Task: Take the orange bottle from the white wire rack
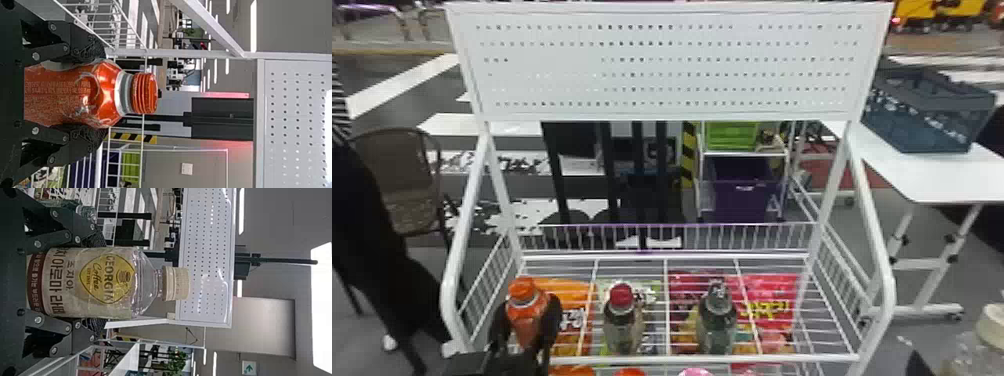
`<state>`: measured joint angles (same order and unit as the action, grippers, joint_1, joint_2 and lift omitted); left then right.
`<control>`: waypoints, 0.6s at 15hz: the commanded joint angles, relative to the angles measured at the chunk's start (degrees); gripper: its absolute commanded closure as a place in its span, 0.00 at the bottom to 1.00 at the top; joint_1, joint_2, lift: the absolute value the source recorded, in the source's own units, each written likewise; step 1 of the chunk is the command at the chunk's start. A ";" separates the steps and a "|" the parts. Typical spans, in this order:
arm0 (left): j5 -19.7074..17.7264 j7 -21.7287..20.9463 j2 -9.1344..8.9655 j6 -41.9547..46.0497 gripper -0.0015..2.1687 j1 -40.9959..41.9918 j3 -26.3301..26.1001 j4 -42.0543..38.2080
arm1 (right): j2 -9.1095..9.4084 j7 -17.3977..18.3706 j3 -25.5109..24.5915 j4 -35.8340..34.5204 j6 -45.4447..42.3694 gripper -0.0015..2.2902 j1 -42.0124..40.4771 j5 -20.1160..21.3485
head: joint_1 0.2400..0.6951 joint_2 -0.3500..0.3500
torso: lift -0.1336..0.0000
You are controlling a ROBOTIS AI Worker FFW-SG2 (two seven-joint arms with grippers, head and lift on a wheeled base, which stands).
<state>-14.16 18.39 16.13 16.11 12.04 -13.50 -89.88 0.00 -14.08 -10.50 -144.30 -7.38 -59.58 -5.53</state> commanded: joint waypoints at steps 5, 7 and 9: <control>2.03 2.35 2.24 -25.04 0.99 13.72 7.26 -31.76 | 0.05 0.01 0.39 -0.10 0.49 0.44 0.70 0.34 | 0.57 0.50 | 1.00; 2.82 1.91 2.24 -28.55 0.99 18.46 9.72 -39.05 | 0.05 0.01 0.39 -0.19 0.49 0.44 0.61 0.25 | 0.57 0.50 | 1.00; 2.82 1.56 2.24 -28.55 0.99 23.03 11.57 -44.77 | 0.05 -0.07 0.48 -0.28 1.19 0.44 0.61 0.34 | 0.57 0.50 | 1.00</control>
<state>-11.42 20.08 18.37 -12.11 31.77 -3.33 -130.44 0.00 -14.08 -10.04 -144.51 -6.78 -58.93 -5.25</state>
